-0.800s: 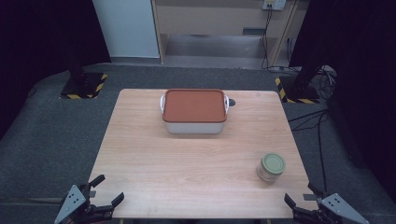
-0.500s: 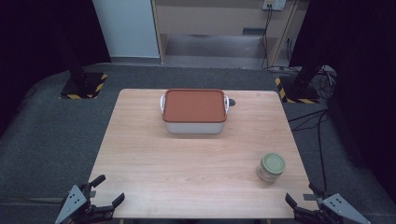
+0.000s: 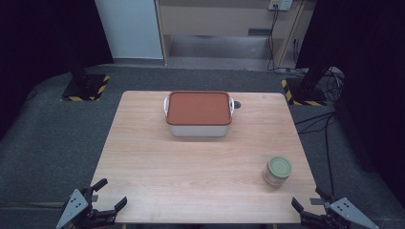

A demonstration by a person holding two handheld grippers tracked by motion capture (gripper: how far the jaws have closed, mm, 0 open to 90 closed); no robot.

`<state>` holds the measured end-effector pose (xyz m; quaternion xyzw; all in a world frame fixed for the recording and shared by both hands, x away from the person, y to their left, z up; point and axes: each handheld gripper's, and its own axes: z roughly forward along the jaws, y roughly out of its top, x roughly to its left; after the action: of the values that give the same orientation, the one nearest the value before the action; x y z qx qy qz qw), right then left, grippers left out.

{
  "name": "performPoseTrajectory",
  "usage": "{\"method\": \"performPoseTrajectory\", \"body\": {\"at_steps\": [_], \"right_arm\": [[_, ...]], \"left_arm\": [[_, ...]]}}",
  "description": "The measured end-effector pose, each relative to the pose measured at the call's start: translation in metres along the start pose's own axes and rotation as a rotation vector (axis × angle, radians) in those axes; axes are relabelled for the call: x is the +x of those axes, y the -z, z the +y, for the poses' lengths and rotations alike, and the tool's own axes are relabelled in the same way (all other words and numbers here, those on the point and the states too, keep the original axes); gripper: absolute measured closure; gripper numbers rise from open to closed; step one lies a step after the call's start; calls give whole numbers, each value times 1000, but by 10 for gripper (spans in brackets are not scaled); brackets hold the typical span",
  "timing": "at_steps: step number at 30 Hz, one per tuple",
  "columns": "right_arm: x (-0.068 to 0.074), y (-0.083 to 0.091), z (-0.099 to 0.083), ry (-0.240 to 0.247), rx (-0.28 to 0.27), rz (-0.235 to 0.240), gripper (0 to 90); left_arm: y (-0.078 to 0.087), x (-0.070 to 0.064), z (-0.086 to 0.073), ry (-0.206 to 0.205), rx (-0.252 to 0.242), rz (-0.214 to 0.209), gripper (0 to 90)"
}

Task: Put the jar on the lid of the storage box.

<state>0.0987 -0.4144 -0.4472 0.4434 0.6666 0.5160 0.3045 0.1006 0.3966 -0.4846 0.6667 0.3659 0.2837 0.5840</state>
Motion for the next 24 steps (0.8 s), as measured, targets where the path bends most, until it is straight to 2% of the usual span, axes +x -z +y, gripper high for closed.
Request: {"method": "performPoseTrajectory", "body": {"at_steps": [12, 17, 19, 24], "right_arm": [[1, 1, -1, 2, -15, -5, 28], [-1, 0, 2, 1, -12, 5, 31], [2, 0, 4, 16, -12, -7, 31], [2, -2, 8, 20, -9, -7, 31]], "left_arm": [[0, 0, 0, 4, -2, -1, 16], [0, 0, 0, 5, -1, 0, 16], [0, 0, 0, 5, 0, 0, 16], [0, 0, 0, 5, -3, 3, 16]]}}
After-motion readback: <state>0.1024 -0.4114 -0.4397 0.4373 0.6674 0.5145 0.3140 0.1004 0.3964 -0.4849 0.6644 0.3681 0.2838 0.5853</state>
